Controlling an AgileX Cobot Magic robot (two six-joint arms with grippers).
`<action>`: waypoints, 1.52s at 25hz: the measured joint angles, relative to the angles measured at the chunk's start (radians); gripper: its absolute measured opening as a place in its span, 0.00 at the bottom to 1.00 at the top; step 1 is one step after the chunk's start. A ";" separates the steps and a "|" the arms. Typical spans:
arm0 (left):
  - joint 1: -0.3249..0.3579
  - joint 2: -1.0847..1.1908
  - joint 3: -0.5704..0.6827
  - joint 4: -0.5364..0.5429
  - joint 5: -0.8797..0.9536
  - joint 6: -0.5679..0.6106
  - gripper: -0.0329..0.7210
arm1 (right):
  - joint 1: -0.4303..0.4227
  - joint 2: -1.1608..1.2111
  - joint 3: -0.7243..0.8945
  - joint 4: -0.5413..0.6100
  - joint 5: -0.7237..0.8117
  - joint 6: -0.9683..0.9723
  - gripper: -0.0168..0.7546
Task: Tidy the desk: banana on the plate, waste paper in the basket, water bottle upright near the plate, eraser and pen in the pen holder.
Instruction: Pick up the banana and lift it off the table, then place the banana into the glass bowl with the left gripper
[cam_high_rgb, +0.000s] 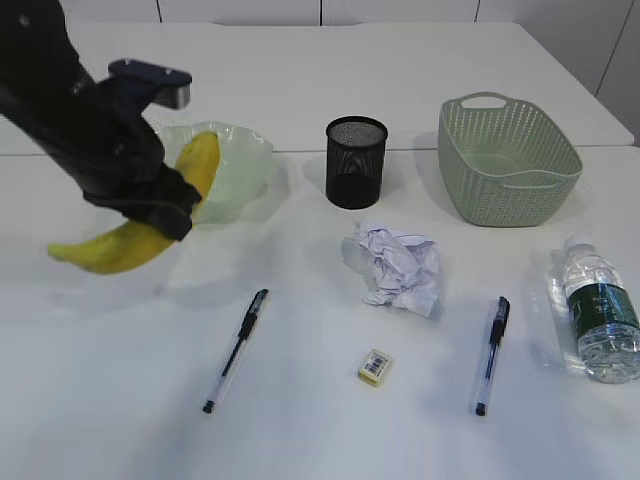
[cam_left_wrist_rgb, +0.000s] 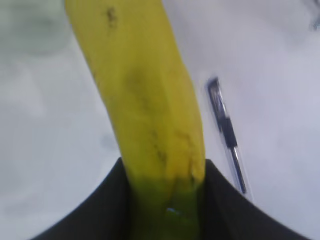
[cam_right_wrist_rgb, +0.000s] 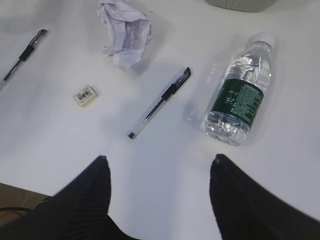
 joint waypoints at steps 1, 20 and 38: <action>0.000 0.000 -0.033 0.016 0.000 0.000 0.36 | 0.000 0.000 0.000 0.000 0.000 0.000 0.62; 0.033 0.183 -0.175 0.134 -0.303 -0.031 0.36 | 0.000 0.001 0.000 0.000 0.020 -0.004 0.62; 0.090 0.456 -0.532 0.114 -0.214 -0.037 0.36 | 0.000 0.001 0.000 0.000 0.031 -0.006 0.62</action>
